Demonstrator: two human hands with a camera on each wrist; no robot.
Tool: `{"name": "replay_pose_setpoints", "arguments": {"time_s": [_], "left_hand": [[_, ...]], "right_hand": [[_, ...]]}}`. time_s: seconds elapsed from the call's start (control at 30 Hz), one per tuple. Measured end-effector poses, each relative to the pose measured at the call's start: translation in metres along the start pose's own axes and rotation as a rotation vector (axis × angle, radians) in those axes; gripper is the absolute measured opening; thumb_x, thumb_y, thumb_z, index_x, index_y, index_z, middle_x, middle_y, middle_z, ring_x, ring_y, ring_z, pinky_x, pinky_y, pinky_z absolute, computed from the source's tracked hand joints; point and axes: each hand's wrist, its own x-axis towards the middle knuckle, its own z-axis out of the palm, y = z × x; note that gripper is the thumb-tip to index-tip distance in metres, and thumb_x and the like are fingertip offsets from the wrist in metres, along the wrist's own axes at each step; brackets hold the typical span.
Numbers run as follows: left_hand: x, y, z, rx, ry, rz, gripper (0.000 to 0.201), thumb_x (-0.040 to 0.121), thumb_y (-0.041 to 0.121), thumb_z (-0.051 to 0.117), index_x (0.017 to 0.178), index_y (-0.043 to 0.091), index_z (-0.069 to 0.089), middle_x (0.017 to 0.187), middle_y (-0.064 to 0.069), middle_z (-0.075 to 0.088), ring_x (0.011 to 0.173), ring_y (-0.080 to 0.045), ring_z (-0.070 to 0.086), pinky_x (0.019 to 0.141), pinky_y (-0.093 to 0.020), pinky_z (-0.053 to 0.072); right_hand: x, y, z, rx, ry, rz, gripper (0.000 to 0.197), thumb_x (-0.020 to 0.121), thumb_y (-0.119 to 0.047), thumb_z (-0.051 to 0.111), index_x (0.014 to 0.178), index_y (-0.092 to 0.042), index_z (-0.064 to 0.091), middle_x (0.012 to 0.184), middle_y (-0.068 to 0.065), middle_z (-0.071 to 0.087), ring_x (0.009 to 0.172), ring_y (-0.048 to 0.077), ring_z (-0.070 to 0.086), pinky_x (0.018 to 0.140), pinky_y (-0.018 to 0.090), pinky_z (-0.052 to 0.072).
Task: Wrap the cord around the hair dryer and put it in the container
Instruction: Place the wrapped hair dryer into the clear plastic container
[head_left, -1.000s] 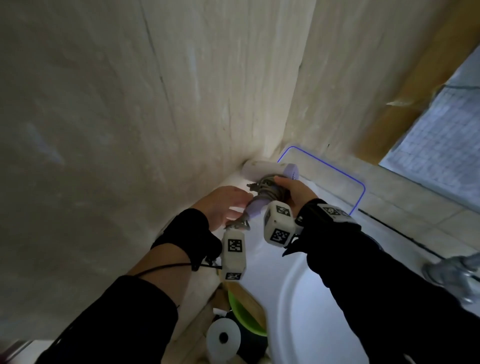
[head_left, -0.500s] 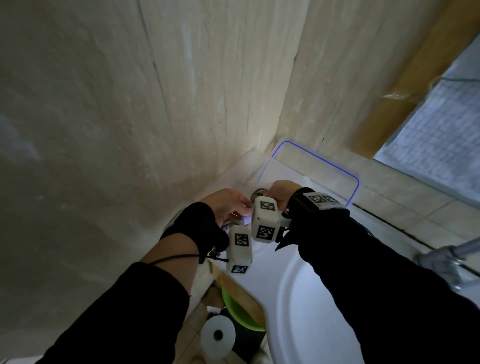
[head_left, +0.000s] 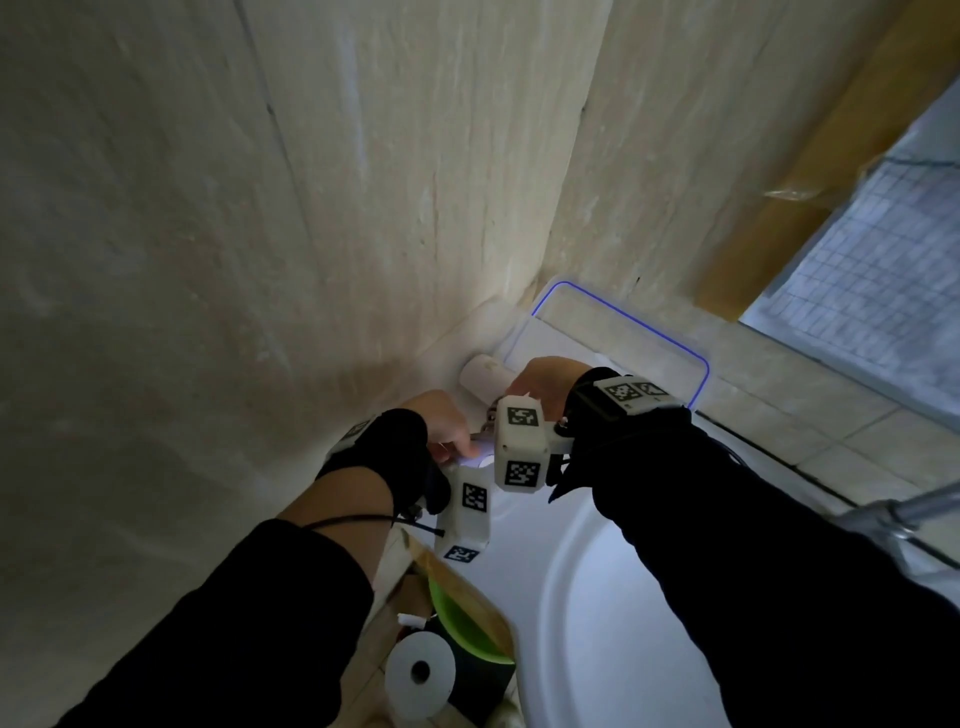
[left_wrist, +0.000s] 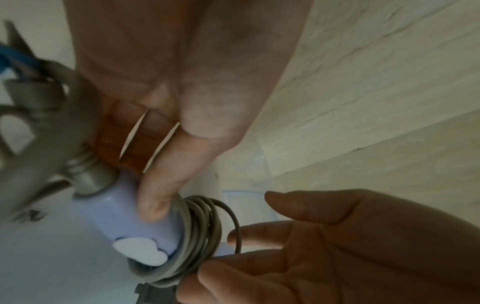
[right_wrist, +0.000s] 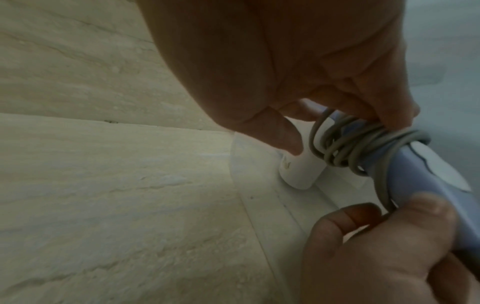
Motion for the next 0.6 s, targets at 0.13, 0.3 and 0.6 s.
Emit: {"name": "replay_pose_setpoints", "arguments": {"time_s": [0.13, 0.3, 0.6], "left_hand": [[-0.004, 0.003, -0.008, -0.238, 0.057, 0.005, 0.016, 0.078, -0.001, 0.064, 0.067, 0.005, 0.055, 0.067, -0.013, 0.053, 0.065, -0.023, 0.05, 0.059, -0.027, 0.043], [-0.01, 0.031, -0.028, -0.524, 0.155, 0.052, 0.033, 0.087, -0.002, 0.053, 0.063, 0.015, 0.041, 0.064, -0.007, 0.044, 0.057, -0.015, 0.038, 0.051, -0.018, 0.038], [0.011, 0.125, -0.038, -0.71, 0.143, 0.18, 0.023, 0.093, 0.007, 0.047, 0.07, 0.01, 0.049, 0.074, -0.007, 0.053, 0.065, -0.019, 0.051, 0.064, -0.028, 0.044]], "right_hand": [[-0.004, -0.002, -0.007, 0.024, 0.058, 0.0, 0.018, 0.091, -0.003, 0.046, 0.073, -0.002, 0.045, 0.078, 0.011, 0.042, 0.067, 0.025, 0.048, 0.06, 0.029, 0.042], [-0.015, -0.005, -0.032, 0.208, 0.116, -0.009, 0.023, 0.091, -0.007, 0.044, 0.069, 0.0, 0.048, 0.083, 0.02, 0.052, 0.064, 0.03, 0.056, 0.056, 0.027, 0.05], [-0.016, 0.029, -0.145, 0.431, 0.29, -0.069, 0.022, 0.087, -0.004, 0.047, 0.066, -0.003, 0.053, 0.058, 0.012, 0.066, 0.074, 0.029, 0.061, 0.081, 0.034, 0.05]]}}
